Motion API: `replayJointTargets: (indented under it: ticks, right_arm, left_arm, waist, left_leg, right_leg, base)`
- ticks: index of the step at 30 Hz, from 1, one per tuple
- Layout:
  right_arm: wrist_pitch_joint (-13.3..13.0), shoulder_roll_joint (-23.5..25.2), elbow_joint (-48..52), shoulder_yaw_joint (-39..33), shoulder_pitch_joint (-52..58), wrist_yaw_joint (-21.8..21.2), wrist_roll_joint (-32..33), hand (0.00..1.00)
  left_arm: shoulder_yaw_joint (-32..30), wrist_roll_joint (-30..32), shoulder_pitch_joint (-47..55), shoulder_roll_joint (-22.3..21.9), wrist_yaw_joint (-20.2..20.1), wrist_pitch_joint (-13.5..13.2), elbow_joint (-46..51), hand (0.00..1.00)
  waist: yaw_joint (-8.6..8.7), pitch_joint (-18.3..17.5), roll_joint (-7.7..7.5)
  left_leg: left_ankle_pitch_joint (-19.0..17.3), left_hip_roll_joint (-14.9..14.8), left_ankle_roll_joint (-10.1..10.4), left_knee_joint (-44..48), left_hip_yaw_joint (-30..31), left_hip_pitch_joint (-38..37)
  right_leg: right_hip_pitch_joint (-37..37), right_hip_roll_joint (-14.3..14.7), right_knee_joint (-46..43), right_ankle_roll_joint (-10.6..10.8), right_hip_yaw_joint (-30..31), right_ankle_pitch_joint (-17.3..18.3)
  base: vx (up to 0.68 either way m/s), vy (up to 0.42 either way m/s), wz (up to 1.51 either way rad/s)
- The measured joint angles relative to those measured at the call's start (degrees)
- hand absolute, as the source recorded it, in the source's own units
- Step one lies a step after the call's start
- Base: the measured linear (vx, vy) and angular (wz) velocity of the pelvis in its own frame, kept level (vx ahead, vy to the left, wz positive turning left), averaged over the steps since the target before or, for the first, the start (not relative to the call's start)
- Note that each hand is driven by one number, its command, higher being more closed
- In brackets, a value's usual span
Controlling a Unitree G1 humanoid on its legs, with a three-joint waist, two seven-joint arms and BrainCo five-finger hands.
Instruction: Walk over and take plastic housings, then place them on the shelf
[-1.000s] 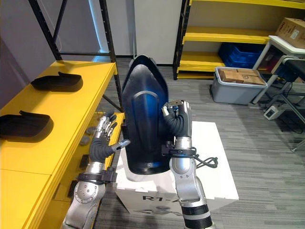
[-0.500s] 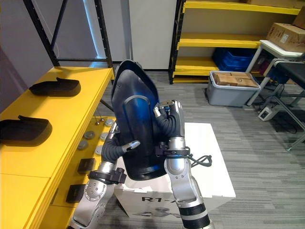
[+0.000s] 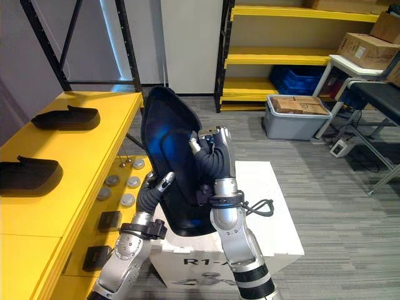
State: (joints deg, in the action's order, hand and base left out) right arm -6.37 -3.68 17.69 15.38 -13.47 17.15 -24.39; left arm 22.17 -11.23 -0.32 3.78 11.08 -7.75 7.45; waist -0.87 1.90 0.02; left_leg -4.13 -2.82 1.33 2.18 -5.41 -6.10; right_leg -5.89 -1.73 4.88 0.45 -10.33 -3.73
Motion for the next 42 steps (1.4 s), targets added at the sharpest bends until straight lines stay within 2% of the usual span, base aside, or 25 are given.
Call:
replayJointTargets:
  ticks: [6,9,13,16,18,21,25,28,31,32,35,40,42]
  right_arm:
    - [-1.88,-0.47,0.0,-1.35,0.01,-2.07,6.26,0.0]
    - [-2.15,-0.91,0.1,-4.94,0.35,-3.69,11.33,0.0]
    - [-3.39,-1.79,4.37,-13.92,2.21,-5.23,19.69,0.0]
    - [-5.11,-3.17,6.31,-22.39,2.74,-5.89,25.25,0.0]
    - [-7.3,-3.37,6.37,-29.68,2.99,-6.0,32.03,0.0]
    - [-9.03,-3.38,6.29,-37.53,6.43,-5.97,37.24,0.0]
    - [-10.11,-3.39,2.86,-42.88,12.57,-5.98,41.12,0.0]
    - [-9.82,-3.42,-5.73,-44.49,18.45,-6.42,40.99,0.0]
    - [-6.2,-3.41,-16.68,-44.65,25.5,-8.42,37.91,0.0]
    - [-4.4,-3.41,-22.36,-44.68,27.3,-10.1,35.02,0.0]
    - [-2.29,-3.3,-31.25,-44.67,29.21,-12.39,32.68,0.0]
    - [-0.9,-1.51,-44.49,-44.63,31.4,-14.26,31.83,0.0]
    - [-0.17,0.7,-48.47,-44.4,32.36,-14.77,31.83,0.0]
  left_arm:
    - [-2.47,0.42,0.02,0.02,-0.37,0.03,0.13,1.0]
    - [-4.98,2.39,0.15,-0.19,-1.3,0.02,1.13,1.0]
    - [-10.39,4.7,1.63,-0.39,-1.81,-0.41,3.64,1.0]
    - [-15.04,5.91,3.79,-0.55,-1.81,-0.42,4.11,1.0]
    - [-17.66,6.42,5.96,-0.69,-1.74,-0.43,4.53,1.0]
    - [-20.85,8.25,8.62,-0.99,-1.59,-0.43,5.74,1.0]
    - [-25.03,9.81,11.64,-1.09,-1.35,-0.47,8.28,1.0]
    - [-27.38,10.85,14.21,-1.16,-1.42,-0.71,10.46,1.0]
    - [-28.84,10.96,17.0,-1.45,-1.66,-0.99,11.63,1.0]
    - [-29.84,10.95,18.06,-1.68,-2.15,-1.16,11.67,1.0]
    - [-30.81,10.9,19.41,-2.34,-2.8,-1.25,11.67,1.0]
    - [-30.06,10.79,21.38,-3.43,-4.01,-1.71,11.84,1.0]
    - [-29.05,10.75,21.89,-3.69,-4.22,-1.69,12.67,1.0]
  waist:
    - [0.0,0.0,0.0]
    - [-0.04,0.01,-0.01]
    - [-0.04,0.04,-0.06]
    - [0.15,0.07,-0.09]
    - [0.11,0.09,-0.13]
    - [0.14,0.15,-0.21]
    - [0.87,0.23,-0.3]
    - [1.54,0.26,-0.37]
    - [1.71,0.27,-0.34]
    - [1.96,0.3,-0.32]
    - [2.14,0.33,-0.28]
    - [1.99,0.33,-0.25]
    - [1.94,0.35,-0.25]
  left_leg:
    - [0.0,-0.06,0.0,-0.01,-0.28,-0.09]
    - [0.0,-0.08,0.0,-0.09,-0.37,-0.12]
    - [0.0,-0.16,0.0,-0.4,-0.71,-0.17]
    - [0.0,-0.22,0.0,-0.67,-0.97,-0.22]
    - [-0.01,-0.25,-0.01,-0.87,-1.24,-0.21]
    - [-0.02,-0.26,-0.01,-1.04,-1.31,-0.07]
    - [-0.02,-0.28,-0.01,-1.31,-1.87,-0.01]
    - [-0.07,-0.26,-0.05,-1.34,-2.15,0.46]
    - [-0.1,-0.28,-0.04,-1.34,-2.15,0.86]
    - [-0.13,-0.3,-0.01,-1.35,-2.16,0.89]
    - [-0.3,-0.3,0.01,-1.33,-2.23,0.89]
    - [-0.58,-0.32,0.03,-1.32,-2.29,0.92]
    - [-0.71,-0.39,0.09,-1.26,-2.29,0.79]
  right_leg:
    - [0.0,0.01,0.0,0.01,0.18,-0.05]
    - [0.03,0.03,0.0,0.01,0.25,-0.05]
    - [0.29,0.06,0.0,0.02,0.53,-0.05]
    - [0.52,0.06,0.0,0.03,0.84,-0.04]
    - [0.74,0.09,0.0,0.03,1.16,-0.04]
    - [1.0,0.1,0.01,0.06,1.27,-0.01]
    - [1.45,0.11,0.01,0.08,1.72,0.0]
    - [2.04,0.08,0.01,0.09,1.94,0.0]
    - [2.49,0.1,0.0,0.14,1.94,0.04]
    - [2.54,0.11,0.0,0.17,1.95,0.06]
    - [2.53,0.09,0.0,0.29,2.02,0.15]
    - [2.4,0.07,-0.02,0.47,2.09,0.32]
    - [2.26,0.07,-0.23,0.64,2.02,0.55]
  base:
    - [0.0,0.0,0.0]
    - [0.0,0.0,0.0]
    - [0.0,0.01,-0.04]
    - [0.0,0.011,-0.05]
    - [0.0,0.012,-0.06]
    - [0.0,0.004,-0.01]
    - [-0.01,0.013,-0.06]
    - [-0.01,0.006,-0.04]
    - [0.0,0.0,0.0]
    - [0.0,0.0,0.0]
    - [0.0,0.0,0.0]
    - [0.0,0.0,0.0]
    - [0.0,0.0,0.0]
